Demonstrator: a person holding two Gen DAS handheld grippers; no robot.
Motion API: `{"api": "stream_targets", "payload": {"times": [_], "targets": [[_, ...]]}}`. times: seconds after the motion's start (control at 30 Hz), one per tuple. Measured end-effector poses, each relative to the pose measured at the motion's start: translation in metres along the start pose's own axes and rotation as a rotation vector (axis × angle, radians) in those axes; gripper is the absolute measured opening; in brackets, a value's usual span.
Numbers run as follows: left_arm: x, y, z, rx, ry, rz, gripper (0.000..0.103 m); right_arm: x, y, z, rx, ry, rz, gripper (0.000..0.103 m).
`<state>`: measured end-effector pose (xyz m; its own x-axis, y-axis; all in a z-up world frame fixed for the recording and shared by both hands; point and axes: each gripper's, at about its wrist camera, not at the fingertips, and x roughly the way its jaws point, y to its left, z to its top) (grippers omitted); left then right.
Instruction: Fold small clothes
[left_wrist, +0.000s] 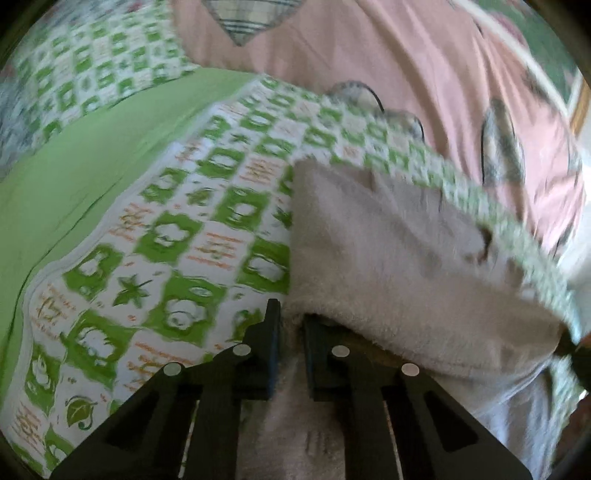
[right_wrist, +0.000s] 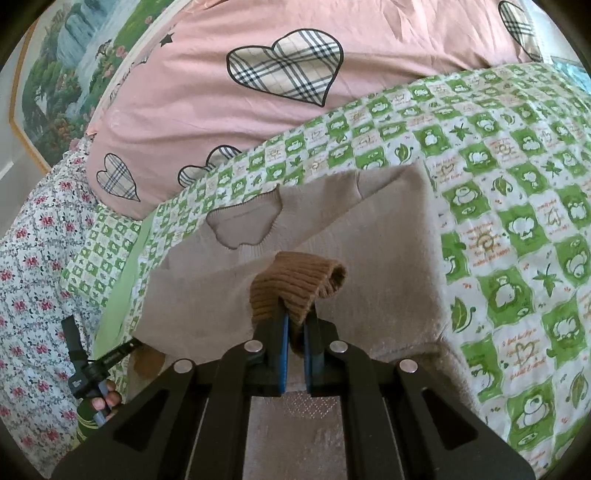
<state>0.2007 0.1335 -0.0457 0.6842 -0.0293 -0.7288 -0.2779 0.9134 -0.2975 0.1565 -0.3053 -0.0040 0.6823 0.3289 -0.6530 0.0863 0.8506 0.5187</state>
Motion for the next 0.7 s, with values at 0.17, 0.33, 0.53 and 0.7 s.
{"api": "stream_targets", "payload": {"times": [0.17, 0.33, 0.53, 0.7], "targets": [[0.002, 0.006, -0.002, -0.018, 0.008, -0.052, 0.010, 0.014, -0.008, -0.003, 0.020, 0.048, -0.027, 0.007], [0.009, 0.012, -0.002, -0.047, 0.034, -0.056, 0.010, 0.027, -0.025, -0.013, 0.068, 0.101, -0.047, 0.024], [0.011, 0.015, -0.005, -0.061, 0.035, -0.057, 0.011, 0.026, -0.030, -0.017, 0.071, 0.084, -0.014, 0.037], [0.010, 0.017, -0.007, -0.072, 0.035, -0.061, 0.011, -0.002, -0.007, -0.006, -0.018, -0.007, 0.030, 0.005]]}}
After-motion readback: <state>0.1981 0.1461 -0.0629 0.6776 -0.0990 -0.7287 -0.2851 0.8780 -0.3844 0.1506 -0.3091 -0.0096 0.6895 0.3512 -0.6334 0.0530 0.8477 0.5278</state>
